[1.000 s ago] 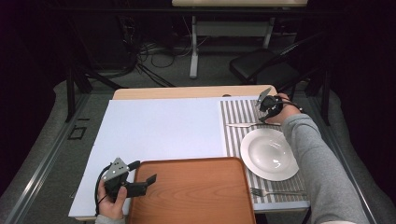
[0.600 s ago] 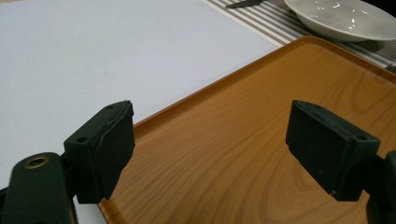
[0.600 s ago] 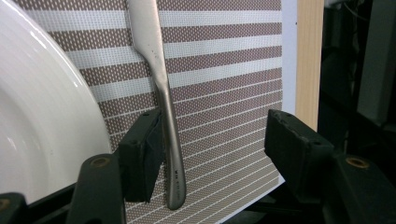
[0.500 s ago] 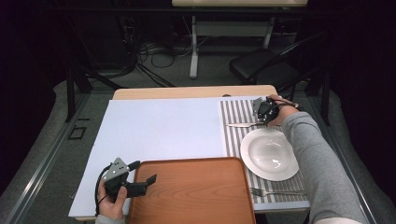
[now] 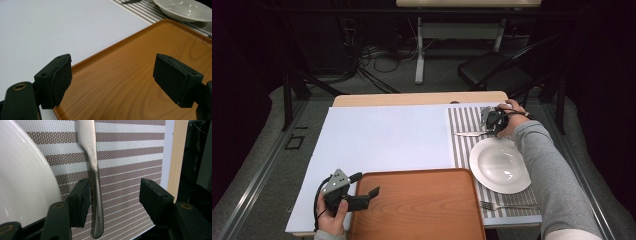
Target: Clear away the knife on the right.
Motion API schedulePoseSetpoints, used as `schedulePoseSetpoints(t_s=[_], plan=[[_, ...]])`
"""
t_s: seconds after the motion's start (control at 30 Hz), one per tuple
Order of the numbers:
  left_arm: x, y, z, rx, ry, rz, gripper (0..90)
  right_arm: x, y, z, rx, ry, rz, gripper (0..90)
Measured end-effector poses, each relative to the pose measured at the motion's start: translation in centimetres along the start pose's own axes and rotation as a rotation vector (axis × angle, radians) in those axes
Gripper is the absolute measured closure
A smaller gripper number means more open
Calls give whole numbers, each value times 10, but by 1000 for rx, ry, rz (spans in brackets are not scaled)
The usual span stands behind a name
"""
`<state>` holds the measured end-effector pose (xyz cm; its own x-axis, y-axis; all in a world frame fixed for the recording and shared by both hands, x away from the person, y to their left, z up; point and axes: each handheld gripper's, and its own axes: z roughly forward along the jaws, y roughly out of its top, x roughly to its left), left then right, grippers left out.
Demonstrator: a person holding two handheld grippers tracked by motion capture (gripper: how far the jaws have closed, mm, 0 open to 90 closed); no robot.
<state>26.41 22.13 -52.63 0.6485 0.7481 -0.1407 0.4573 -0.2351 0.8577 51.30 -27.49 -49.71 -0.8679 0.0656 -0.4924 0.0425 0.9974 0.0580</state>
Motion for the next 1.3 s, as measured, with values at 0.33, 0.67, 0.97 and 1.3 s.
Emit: schedulePoseSetpoints(t_s=[0.33, 0.67, 0.97, 1.3], plan=[[1, -1, 0, 5, 4, -5, 160, -2, -7, 11, -1, 27, -1, 511], [2, -2, -1, 4, 5, -7, 160, 0, -3, 22, -27, 56, -24, 573], [2, -2, -1, 3, 4, -7, 160, 4, 1, 29, -28, 86, -50, 618], [2, -2, -1, 5, 3, -10, 160, 4, 1, 31, -21, 101, -58, 656]])
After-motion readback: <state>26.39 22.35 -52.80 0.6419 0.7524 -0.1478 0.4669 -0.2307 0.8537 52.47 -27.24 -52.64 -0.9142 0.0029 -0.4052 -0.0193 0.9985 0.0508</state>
